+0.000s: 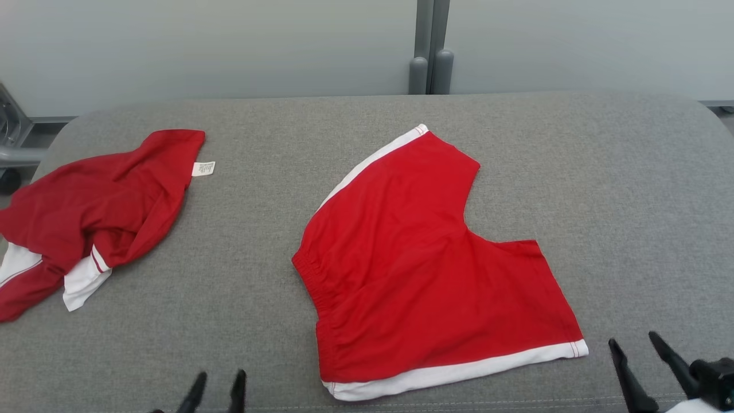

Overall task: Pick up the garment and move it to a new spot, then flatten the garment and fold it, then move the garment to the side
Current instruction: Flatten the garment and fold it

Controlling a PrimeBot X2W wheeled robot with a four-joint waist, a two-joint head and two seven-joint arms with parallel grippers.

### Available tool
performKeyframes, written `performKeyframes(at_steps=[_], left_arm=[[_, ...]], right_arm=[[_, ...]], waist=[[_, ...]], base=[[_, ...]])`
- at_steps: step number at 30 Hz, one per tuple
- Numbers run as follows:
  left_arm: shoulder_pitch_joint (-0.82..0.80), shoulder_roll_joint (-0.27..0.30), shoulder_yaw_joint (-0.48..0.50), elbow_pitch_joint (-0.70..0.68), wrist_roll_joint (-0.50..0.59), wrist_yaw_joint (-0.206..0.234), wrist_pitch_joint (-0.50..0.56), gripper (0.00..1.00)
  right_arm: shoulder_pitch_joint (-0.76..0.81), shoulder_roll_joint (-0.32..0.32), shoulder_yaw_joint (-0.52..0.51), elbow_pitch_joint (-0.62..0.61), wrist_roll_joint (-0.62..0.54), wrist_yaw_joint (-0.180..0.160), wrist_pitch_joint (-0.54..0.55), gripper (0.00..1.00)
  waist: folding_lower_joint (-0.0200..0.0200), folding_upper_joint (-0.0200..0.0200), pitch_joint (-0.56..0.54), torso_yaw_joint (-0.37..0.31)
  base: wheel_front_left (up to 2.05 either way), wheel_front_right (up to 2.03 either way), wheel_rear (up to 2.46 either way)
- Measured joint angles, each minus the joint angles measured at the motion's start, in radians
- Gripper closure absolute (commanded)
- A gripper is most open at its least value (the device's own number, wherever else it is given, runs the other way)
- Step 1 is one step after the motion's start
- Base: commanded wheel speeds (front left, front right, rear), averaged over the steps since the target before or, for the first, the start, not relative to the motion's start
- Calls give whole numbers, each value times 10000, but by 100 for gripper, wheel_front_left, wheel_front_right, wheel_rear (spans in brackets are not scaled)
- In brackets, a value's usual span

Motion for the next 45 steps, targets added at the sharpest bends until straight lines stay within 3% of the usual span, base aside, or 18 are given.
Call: performKeyframes(at_steps=[5, 21, 32, 45], left_arm=[[197, -345, -1045, 249, -673, -234, 596, 0], [-1124, -403, -2102, 56, -2080, -236, 1994, 0], [-1390, -186, -2374, 59, -2750, -238, 2199, 0], [-1512, 88, -2493, 184, -3200, -238, 2151, 0]], right_arm=[[108, -102, 564, 809, 23, 476, 182, 0], [-2230, -305, 1337, 1898, -96, 901, 1145, 0], [-2793, -157, 1808, 2535, 194, 953, 1308, 2], [-2912, -414, 2546, 2740, 1041, 978, 1304, 20]], waist=[[0, 0, 257, -21], [1, 0, 1628, -9], [1, 0, 2087, 157], [1, 0, 1968, 207]], base=[[0, 0, 0], [0, 0, 0], [0, 0, 0], [0, 0, 0]])
